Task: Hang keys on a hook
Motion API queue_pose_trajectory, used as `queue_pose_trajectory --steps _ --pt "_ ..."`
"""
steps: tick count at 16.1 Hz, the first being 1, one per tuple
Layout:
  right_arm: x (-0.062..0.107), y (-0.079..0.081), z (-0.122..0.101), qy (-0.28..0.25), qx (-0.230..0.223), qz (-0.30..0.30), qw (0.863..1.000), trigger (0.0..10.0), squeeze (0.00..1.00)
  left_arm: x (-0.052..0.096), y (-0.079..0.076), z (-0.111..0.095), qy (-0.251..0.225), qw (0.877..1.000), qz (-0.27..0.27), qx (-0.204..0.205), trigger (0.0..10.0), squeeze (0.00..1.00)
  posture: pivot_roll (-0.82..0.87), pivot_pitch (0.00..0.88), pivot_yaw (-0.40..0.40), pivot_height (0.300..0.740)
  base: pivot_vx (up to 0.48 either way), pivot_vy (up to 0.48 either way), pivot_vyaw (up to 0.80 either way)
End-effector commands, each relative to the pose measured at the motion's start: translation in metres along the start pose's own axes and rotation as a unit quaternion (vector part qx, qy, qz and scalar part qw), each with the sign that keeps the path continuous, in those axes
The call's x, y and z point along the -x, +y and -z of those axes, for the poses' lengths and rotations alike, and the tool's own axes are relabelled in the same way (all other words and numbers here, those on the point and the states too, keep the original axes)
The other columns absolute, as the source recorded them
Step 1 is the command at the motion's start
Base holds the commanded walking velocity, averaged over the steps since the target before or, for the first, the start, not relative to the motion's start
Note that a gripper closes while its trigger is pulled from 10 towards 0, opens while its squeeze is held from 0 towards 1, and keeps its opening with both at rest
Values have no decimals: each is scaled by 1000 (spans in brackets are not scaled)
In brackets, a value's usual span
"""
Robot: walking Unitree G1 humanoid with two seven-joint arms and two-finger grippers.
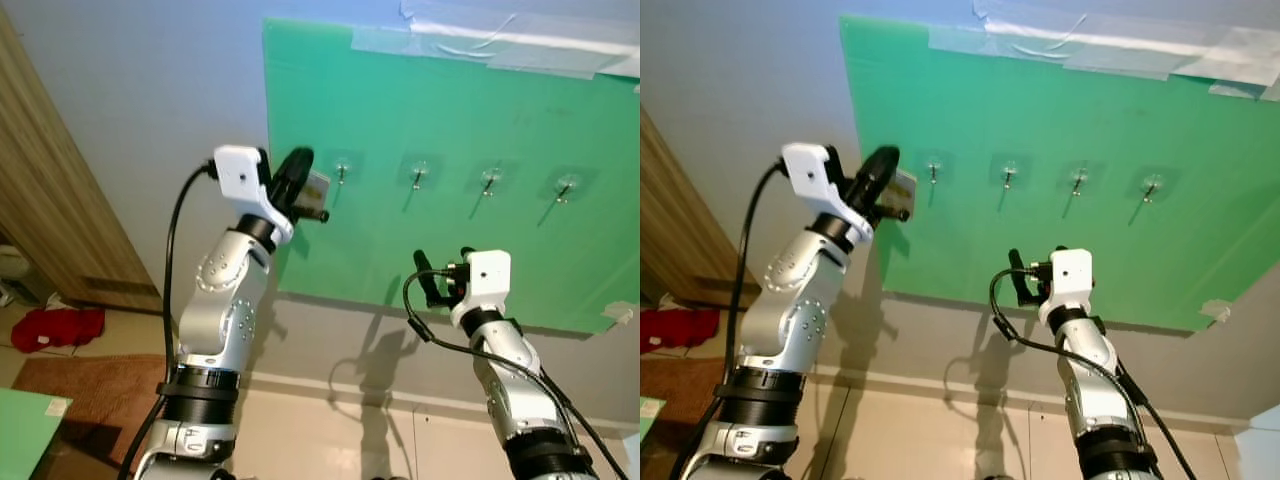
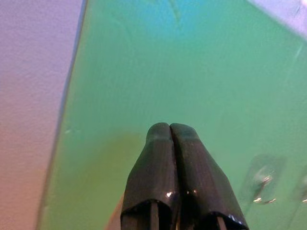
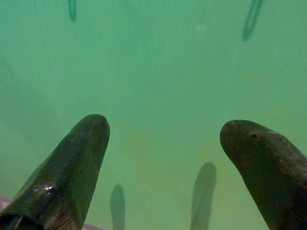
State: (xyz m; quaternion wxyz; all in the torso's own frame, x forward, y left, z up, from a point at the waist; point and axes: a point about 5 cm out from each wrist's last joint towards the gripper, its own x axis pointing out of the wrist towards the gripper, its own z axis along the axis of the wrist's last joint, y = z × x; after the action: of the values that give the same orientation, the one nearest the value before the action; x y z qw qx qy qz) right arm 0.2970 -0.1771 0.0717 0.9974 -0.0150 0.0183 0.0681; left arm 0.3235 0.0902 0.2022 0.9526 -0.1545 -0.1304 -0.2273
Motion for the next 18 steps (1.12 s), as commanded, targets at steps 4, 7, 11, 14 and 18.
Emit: queue_pose_trajectory --steps 4,7,11,14,18 --pt "-4 0 -2 0 2 -5 1000 10000 0 0 -1 -13 -21 990 18 141 0 0 -15 0 -17 740 0 0 0" --pt "-2 0 -1 2 -1 -2 1000 10000 0 5 7 -22 -49 967 59 244 0 0 -19 0 -13 740 0 0 0" --pt "-1 -2 -1 4 1 -2 1000 10000 0 9 11 -21 -49 940 70 330 0 0 -24 0 -15 740 0 0 0" --pt "-1 -2 -1 4 2 -2 1000 10000 0 11 11 -18 -37 936 77 343 0 0 -25 0 -17 740 0 0 0" --pt "-1 -1 -1 4 1 -2 1000 10000 0 8 6 -7 -1 937 86 337 0 0 -29 0 -10 740 0 0 0"
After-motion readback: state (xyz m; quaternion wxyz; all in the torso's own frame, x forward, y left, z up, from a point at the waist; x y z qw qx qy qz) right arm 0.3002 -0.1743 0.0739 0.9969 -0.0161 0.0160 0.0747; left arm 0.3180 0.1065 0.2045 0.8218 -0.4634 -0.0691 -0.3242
